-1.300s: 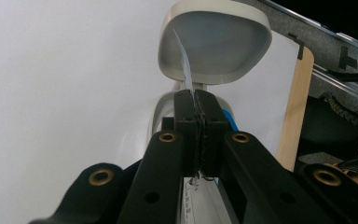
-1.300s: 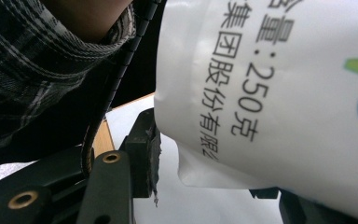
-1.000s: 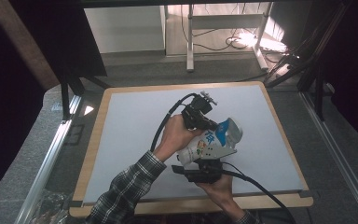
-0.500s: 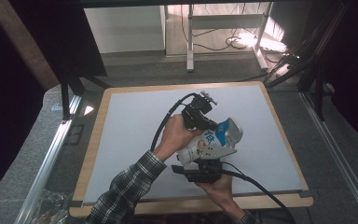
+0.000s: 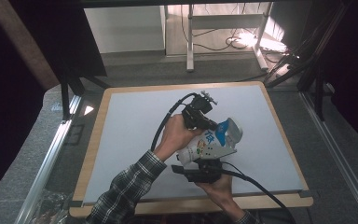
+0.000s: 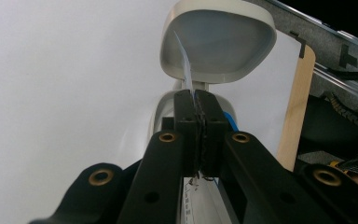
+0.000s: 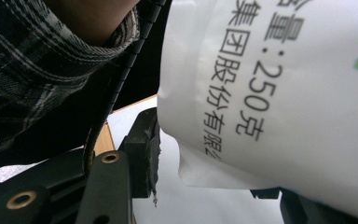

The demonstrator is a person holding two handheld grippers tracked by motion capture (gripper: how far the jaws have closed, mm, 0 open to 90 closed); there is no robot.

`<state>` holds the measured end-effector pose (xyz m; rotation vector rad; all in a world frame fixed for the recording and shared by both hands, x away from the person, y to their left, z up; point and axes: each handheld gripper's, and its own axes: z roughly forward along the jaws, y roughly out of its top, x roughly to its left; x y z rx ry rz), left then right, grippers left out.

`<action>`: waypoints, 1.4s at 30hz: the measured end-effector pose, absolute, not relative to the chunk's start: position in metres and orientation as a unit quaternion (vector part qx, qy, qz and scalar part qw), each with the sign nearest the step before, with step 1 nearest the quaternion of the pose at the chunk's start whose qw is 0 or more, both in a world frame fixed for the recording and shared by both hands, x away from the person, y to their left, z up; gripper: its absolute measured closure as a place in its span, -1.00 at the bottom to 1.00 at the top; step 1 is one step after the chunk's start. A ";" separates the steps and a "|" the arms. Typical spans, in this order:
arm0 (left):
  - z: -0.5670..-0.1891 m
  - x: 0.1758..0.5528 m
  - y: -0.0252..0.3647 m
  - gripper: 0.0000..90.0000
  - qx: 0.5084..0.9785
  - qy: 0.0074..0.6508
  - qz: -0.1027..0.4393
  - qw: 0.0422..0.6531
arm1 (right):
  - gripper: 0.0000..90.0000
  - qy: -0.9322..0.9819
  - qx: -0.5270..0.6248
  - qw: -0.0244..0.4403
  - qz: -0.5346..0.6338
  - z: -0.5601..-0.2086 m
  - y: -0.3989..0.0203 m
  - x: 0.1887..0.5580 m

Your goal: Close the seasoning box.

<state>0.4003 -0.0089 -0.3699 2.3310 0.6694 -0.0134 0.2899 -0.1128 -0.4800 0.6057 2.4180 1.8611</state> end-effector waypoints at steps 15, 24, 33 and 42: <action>-0.369 0.401 -0.011 0.97 0.900 0.261 -0.006 0.348 | 0.17 0.776 0.195 0.015 0.599 -0.479 -0.113 0.290; -0.369 0.402 -0.012 0.97 0.902 0.261 -0.006 0.345 | 0.17 0.776 0.195 0.015 0.600 -0.478 -0.113 0.290; -0.369 0.402 -0.013 0.97 0.902 0.262 -0.007 0.344 | 0.17 0.775 0.195 0.016 0.601 -0.478 -0.114 0.290; -0.369 0.403 -0.014 0.97 0.902 0.262 -0.008 0.343 | 0.17 0.774 0.197 0.013 0.601 -0.478 -0.114 0.290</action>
